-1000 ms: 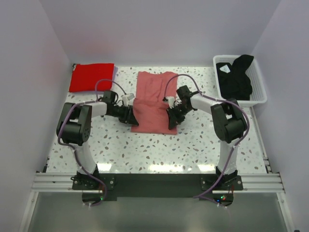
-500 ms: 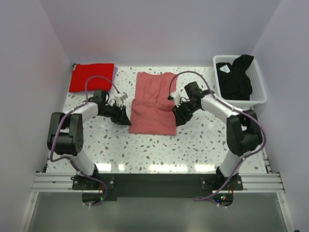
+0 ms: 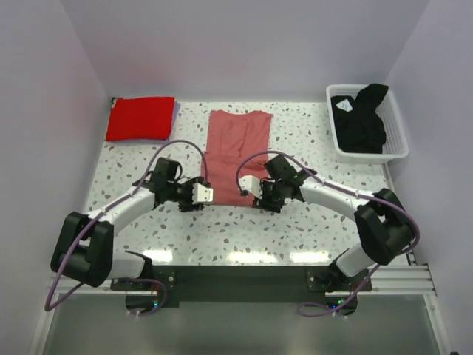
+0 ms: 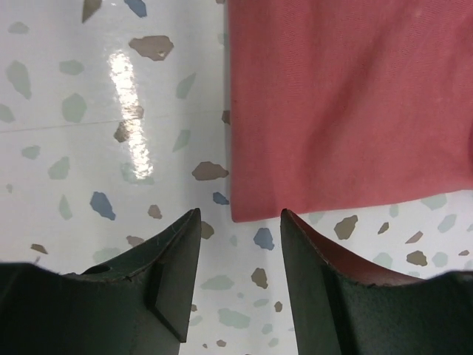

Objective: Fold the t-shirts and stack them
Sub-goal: Fold the tshirt

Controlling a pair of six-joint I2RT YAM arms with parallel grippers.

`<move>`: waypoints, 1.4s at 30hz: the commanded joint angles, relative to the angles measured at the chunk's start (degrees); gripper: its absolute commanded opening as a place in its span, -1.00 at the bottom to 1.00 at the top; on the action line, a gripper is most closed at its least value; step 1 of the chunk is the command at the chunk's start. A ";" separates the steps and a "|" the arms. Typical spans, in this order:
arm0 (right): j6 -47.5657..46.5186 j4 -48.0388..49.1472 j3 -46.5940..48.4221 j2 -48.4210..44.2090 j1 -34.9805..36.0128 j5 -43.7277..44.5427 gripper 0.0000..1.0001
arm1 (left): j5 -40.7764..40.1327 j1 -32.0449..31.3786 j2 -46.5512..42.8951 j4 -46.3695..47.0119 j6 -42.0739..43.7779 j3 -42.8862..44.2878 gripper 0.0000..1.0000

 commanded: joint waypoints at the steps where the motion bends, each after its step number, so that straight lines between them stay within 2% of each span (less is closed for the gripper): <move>1: -6.15 6.72 -0.89 1.28 -0.25 2.54 0.03 | -4.62 -2.82 2.05 7.81 6.57 -1.61 0.21; 10: -8.09 8.83 -3.97 3.48 0.10 1.92 0.01 | -8.84 -3.88 5.04 10.64 9.37 -4.95 0.15; 14: -9.06 10.23 -6.25 4.45 0.10 2.71 -0.02 | -10.78 -3.97 7.51 10.37 9.28 -4.07 -0.01; 16: -9.49 11.29 -7.04 4.54 0.10 3.15 -0.18 | -11.13 -3.97 7.68 10.64 9.37 -3.99 -0.23; 17: -9.58 12.43 -7.48 4.63 0.10 3.94 -0.32 | -11.05 -3.97 7.86 10.29 9.63 -3.81 -0.34; 18: -9.50 12.52 -7.40 4.89 0.10 4.21 -0.65 | -10.96 -3.97 7.77 8.37 9.98 -3.55 -0.55; 20: -8.45 11.48 -5.92 4.81 0.01 4.39 -0.92 | -10.17 -3.97 6.99 6.08 10.34 -2.06 -0.73; 21: -7.49 10.69 -5.21 4.37 -0.16 4.39 -1.00 | -9.82 -3.88 6.37 3.54 10.08 -1.36 -0.89; 23: -6.43 7.89 -2.58 1.92 -0.34 3.86 -1.00 | -8.59 -3.44 4.18 1.16 8.24 1.72 -0.98; 27: -4.14 2.08 3.49 -2.47 -1.83 1.84 -1.00 | -5.51 -1.25 2.68 -7.18 5.51 10.15 -1.00; 30: -4.40 -2.14 7.45 -4.42 -3.15 1.13 -1.00 | -4.98 -0.28 2.76 -10.10 4.80 16.47 -1.00; 33: -5.71 -5.75 10.44 -4.86 -4.56 1.05 -1.00 | -4.81 -0.10 2.85 -12.12 4.45 19.30 -1.00; 38: -6.16 -10.32 11.50 -7.32 -4.91 0.87 -1.00 | -4.28 -0.19 0.40 -14.50 3.83 19.84 -1.00; 42: -4.67 -14.71 8.95 -12.06 -4.56 -0.88 -1.00 | -2.44 -0.27 -5.65 -21.32 5.58 17.82 -1.00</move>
